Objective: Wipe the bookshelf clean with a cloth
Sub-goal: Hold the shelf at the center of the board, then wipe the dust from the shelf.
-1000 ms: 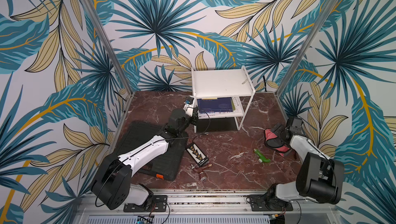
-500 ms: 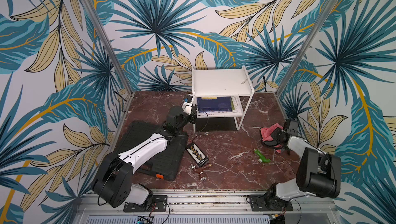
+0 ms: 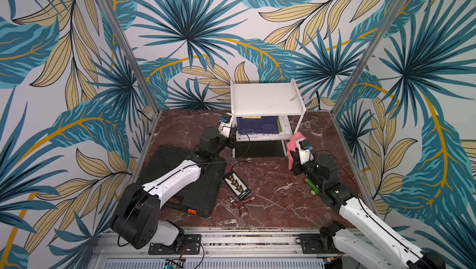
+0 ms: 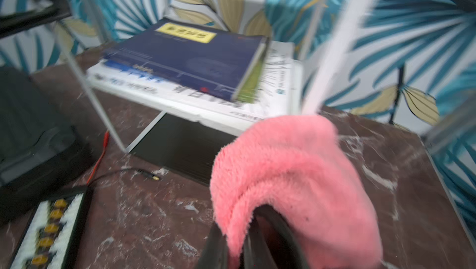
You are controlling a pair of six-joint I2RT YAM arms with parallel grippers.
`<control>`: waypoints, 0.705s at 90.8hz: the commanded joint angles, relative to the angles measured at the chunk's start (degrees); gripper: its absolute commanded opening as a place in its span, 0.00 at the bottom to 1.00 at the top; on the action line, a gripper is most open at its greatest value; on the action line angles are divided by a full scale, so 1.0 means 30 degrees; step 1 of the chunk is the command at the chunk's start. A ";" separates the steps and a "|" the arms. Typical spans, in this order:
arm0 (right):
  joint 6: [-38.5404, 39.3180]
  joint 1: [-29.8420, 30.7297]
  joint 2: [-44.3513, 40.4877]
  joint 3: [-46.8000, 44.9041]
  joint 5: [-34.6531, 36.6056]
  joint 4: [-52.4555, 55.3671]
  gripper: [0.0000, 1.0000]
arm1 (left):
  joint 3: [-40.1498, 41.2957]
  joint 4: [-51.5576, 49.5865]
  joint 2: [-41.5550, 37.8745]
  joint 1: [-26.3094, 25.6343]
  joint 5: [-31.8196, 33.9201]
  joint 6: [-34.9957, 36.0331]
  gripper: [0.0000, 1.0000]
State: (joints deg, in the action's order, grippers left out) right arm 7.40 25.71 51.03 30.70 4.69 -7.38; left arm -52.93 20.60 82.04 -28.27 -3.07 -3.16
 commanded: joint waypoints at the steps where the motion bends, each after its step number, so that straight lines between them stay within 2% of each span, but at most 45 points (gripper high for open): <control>1: 0.4862 0.1685 0.2920 0.0586 -0.0327 -0.2019 0.00 | -0.0156 0.0277 0.0361 0.0455 0.0642 -0.0767 0.00; 22: 1.0141 0.2822 1.2225 0.6600 -0.1092 -0.3301 0.00 | -0.0809 -0.0909 0.0592 0.0458 -0.0072 -0.1057 0.00; 28: 1.1840 0.2851 1.4096 0.7932 -0.0286 -0.3099 0.00 | -0.0991 -0.1287 0.0726 0.0455 -0.0331 -0.1061 0.00; 37: 1.3534 0.2860 1.5148 0.8420 0.0974 -0.2459 0.00 | -0.1184 -0.1648 0.0973 0.0437 -0.0502 -0.0953 0.00; 53: 1.3388 0.3218 1.5065 0.8027 0.2276 -0.2409 0.00 | -0.1371 -0.1624 0.1486 0.0450 -0.0989 -0.0956 0.00; 64: 1.4878 0.4711 1.7904 1.0035 0.3644 -0.4193 0.00 | -0.1581 -0.1381 0.1851 0.0459 -0.1794 -0.1336 0.00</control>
State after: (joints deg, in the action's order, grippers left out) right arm 46.89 35.75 98.13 56.14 11.09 -14.61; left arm -56.16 18.46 84.53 -27.27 -6.15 -2.81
